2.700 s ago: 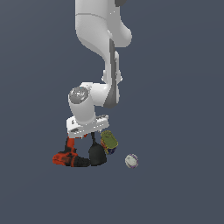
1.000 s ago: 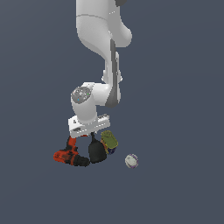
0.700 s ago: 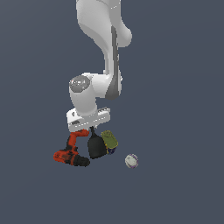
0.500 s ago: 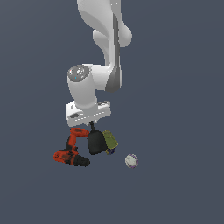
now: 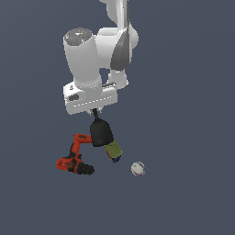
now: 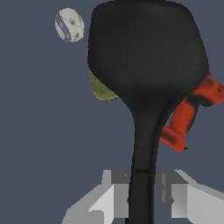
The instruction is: Pick up a designated object from a clutter of objects.
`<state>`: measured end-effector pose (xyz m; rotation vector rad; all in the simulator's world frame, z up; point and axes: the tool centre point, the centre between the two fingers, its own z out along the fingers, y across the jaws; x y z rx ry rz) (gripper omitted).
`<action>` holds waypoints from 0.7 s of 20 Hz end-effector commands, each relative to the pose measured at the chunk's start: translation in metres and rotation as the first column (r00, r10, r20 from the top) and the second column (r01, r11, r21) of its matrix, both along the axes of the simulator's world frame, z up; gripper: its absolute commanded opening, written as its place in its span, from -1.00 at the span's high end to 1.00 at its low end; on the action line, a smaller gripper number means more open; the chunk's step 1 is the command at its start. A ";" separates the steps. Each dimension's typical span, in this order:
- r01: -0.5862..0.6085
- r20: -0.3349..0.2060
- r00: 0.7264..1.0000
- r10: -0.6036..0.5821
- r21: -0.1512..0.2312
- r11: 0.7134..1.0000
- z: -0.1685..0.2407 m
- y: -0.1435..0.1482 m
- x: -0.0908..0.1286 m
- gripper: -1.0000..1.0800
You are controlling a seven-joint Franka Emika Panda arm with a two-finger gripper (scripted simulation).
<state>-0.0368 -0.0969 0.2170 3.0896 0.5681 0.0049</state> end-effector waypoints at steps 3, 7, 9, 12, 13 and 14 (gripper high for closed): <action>0.001 0.001 1.000 -0.001 0.000 1.000 0.048 0.003 -0.012 1.00; 0.001 0.000 1.000 -0.001 0.000 1.000 0.088 0.006 -0.022 1.00; 0.002 -0.001 1.000 -0.002 0.000 1.000 0.108 0.007 -0.027 1.00; 0.002 -0.001 1.000 -0.002 0.000 1.000 0.136 0.009 -0.033 1.00; 0.002 -0.001 1.000 -0.002 0.000 1.000 0.144 0.009 -0.035 1.00; 0.002 -0.001 1.000 -0.002 0.000 1.000 0.153 0.010 -0.037 1.00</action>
